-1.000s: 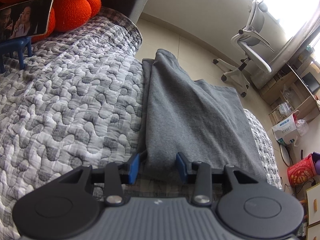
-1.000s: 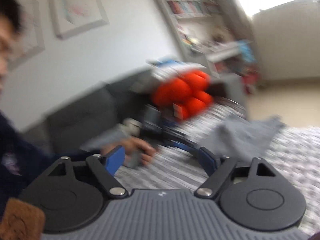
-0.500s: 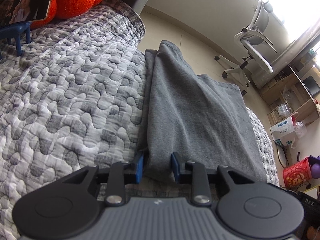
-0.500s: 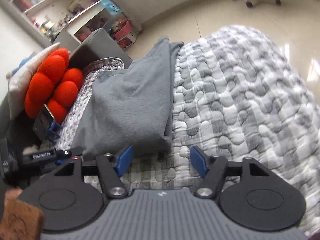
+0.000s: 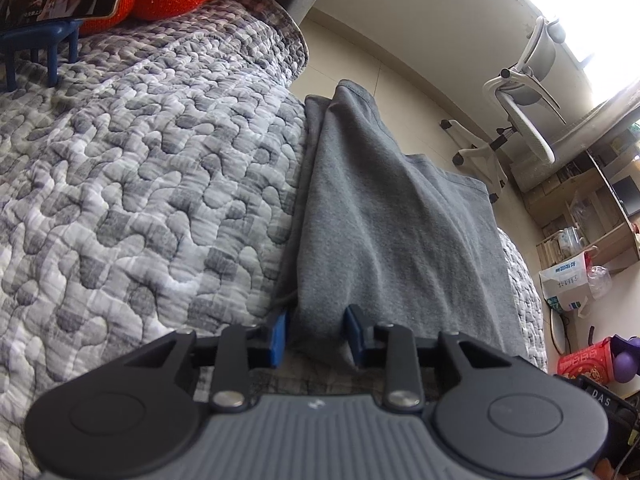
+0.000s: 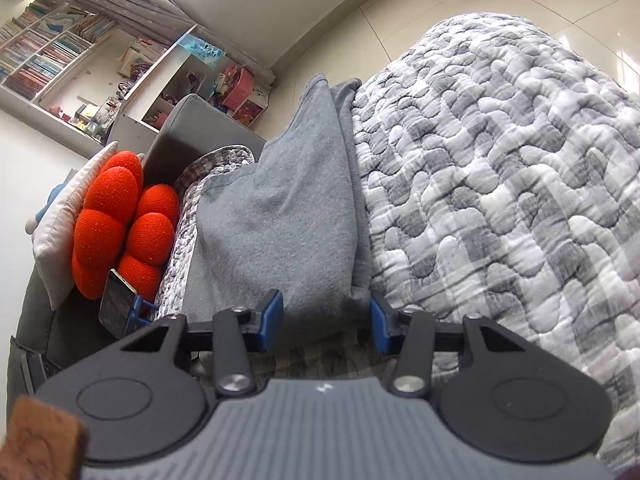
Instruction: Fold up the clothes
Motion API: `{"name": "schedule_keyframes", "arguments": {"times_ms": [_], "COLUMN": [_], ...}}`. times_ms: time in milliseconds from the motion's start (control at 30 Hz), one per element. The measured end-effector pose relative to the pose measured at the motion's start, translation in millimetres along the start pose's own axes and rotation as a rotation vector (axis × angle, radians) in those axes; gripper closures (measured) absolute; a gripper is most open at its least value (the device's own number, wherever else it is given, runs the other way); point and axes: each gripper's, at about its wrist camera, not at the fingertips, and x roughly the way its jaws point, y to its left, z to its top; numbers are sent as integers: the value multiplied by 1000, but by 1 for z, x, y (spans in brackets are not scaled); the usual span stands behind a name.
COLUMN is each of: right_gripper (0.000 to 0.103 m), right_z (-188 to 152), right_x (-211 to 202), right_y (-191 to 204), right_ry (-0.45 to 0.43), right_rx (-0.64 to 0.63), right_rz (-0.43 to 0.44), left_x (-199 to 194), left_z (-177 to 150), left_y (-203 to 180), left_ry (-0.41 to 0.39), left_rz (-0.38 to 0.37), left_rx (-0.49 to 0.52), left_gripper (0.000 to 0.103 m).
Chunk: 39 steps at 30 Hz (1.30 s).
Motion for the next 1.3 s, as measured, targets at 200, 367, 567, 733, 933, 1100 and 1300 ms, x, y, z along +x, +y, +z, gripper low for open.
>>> {"name": "schedule_keyframes", "arguments": {"times_ms": [200, 367, 567, 733, 933, 1100, 1300], "right_gripper": [81, 86, 88, 88, 88, 88, 88], "right_z": [-1, 0, -1, -8, -24, -45, -68], "right_x": [6, 2, -13, -22, -35, -49, -63], "right_y": [-1, 8, 24, 28, 32, 32, 29], "right_ry": [4, -17, -59, -52, -33, -12, 14], "right_rx": [-4, -43, -106, -136, -174, -200, -230], "right_rz": [-14, -5, 21, 13, -4, -19, -47], "left_x": [0, -7, -27, -45, -68, -78, -82], "left_z": [1, -1, 1, -10, -26, -42, -70], "left_y": [1, -1, -2, 5, 11, 11, 12], "left_ry": [-20, -38, -66, -73, -76, -52, -5], "left_rz": [15, 19, -15, -39, -48, -33, -5], "left_rx": [-28, -47, -22, -2, 25, 63, 85], "left_gripper": [87, 93, 94, 95, 97, 97, 98]}}
